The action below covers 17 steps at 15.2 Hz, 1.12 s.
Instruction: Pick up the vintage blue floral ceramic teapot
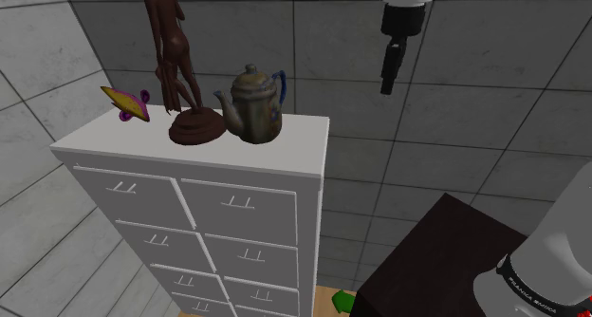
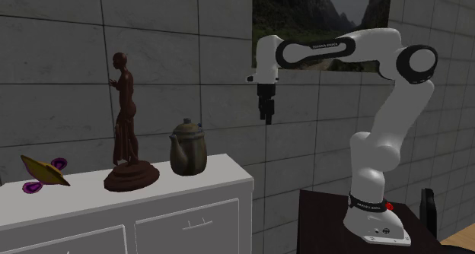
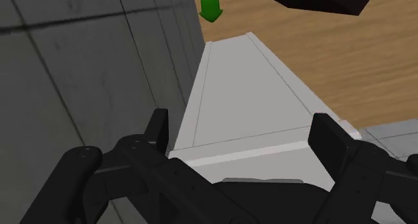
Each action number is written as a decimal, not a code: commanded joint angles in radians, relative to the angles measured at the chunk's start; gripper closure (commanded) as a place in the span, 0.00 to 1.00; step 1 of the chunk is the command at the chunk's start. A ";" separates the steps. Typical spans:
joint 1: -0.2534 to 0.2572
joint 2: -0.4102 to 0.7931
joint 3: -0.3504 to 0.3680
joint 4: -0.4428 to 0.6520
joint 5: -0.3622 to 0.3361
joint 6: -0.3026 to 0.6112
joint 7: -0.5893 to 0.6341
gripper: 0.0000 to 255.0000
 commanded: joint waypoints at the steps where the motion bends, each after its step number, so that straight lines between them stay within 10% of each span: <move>1: 0.012 0.082 -0.003 0.067 0.002 0.026 -0.040 0.00; 17: 0.078 0.662 0.029 0.728 0.031 0.025 -0.341 0.00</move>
